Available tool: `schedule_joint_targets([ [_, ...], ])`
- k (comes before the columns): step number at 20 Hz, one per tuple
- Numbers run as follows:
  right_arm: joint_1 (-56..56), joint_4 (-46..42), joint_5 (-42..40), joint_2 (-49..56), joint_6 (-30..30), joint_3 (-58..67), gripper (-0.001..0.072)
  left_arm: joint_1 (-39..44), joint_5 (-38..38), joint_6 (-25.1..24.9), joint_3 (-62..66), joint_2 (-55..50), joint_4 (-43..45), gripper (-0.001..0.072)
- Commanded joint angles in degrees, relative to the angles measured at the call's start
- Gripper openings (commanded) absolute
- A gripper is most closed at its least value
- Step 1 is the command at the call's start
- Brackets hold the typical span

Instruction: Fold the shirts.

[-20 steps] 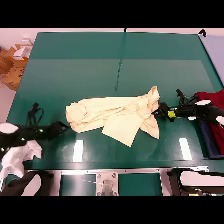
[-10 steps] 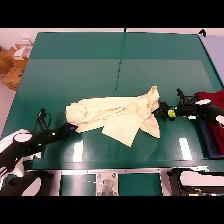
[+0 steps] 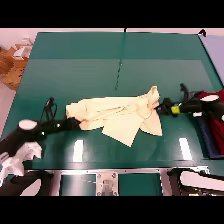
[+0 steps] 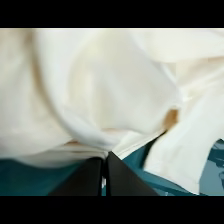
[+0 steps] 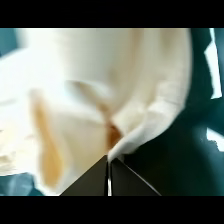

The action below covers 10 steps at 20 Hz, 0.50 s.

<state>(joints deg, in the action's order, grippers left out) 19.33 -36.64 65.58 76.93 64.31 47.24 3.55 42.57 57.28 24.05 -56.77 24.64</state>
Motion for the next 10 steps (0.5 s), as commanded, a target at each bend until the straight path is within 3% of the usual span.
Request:
schedule_joint_targets([
  [1,2.82,5.18,9.81,-9.6,3.3,8.87,0.0012,0.09,13.49,10.05,19.5,2.16,15.21,0.0022],
  [6,11.04,11.15,9.64,-25.42,13.62,33.42,0.0012,0.09,23.91,23.02,62.2,4.79,34.07,0.0022],
  [10,18.47,11.15,4.81,-30.12,19.78,52.46,0.0012,0.09,25.49,26.47,86.6,4.79,41.18,0.0023],
])
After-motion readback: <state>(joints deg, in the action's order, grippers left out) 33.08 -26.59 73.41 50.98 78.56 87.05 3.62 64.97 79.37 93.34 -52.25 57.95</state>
